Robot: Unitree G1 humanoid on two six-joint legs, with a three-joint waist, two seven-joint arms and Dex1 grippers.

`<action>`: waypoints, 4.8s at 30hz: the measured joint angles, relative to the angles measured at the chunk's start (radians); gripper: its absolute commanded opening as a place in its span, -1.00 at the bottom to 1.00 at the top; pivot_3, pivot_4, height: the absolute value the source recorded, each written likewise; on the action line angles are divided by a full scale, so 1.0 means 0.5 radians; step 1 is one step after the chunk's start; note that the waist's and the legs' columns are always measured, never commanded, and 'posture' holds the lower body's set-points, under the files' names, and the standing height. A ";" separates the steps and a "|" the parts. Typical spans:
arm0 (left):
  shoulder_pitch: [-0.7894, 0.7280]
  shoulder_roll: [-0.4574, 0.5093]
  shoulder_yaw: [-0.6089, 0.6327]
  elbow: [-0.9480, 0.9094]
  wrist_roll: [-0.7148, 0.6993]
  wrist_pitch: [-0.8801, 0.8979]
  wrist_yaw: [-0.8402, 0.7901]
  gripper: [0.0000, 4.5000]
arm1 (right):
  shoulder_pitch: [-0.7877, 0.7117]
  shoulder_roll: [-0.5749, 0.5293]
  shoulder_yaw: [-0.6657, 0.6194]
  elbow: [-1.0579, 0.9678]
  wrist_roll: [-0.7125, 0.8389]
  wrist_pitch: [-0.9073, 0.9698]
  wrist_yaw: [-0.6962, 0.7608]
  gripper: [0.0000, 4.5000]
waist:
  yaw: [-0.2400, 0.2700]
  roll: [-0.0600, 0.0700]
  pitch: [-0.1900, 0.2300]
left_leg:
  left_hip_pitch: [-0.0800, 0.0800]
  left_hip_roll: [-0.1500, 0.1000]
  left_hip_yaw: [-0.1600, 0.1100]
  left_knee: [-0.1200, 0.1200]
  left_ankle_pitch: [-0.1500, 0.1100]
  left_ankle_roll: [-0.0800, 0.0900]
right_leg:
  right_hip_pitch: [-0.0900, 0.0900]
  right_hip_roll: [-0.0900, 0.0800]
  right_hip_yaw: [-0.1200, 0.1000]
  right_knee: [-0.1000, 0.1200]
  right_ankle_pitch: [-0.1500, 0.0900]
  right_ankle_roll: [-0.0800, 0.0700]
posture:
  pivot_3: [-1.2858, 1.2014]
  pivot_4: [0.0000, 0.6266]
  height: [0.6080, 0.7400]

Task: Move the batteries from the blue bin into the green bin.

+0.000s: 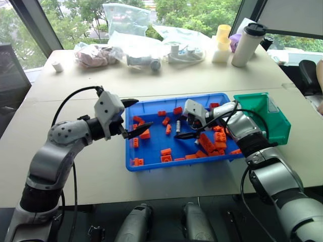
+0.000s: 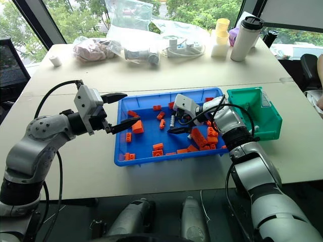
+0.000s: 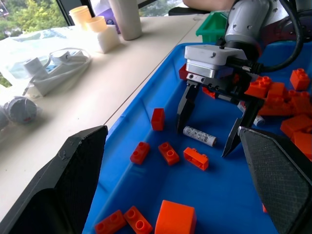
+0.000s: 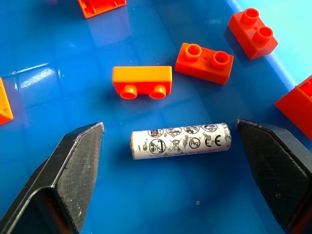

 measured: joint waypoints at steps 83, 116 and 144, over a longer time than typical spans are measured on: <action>0.003 -0.095 -0.109 0.046 0.012 -0.096 0.036 1.00 | 0.700 -0.887 -0.120 -1.674 0.351 1.272 -0.283 -0.49 | 0.055 0.002 0.000 | 0.000 0.000 0.002 0.002 -0.001 0.002 | 0.002 -0.002 0.000 -0.001 0.000 0.000 | 0.03 -0.52 1.00; 0.038 -0.085 -0.097 0.007 0.030 -0.093 0.079 1.00 | 0.201 -0.722 0.057 -1.296 0.167 0.910 -0.242 0.98 | 0.058 -0.003 -0.002 | -0.001 -0.002 0.000 0.001 -0.001 0.002 | 0.003 -0.002 -0.002 -0.003 0.000 0.000 | 0.03 -0.52 1.00; 0.015 -0.088 -0.105 0.018 0.032 -0.096 0.075 1.00 | 0.246 -0.559 0.142 -0.776 -0.086 0.348 0.189 -0.12 | 0.010 -0.003 -0.002 | 0.000 0.000 0.000 0.000 -0.001 0.001 | 0.001 -0.001 -0.001 -0.001 0.000 0.000 | 0.03 -0.52 1.00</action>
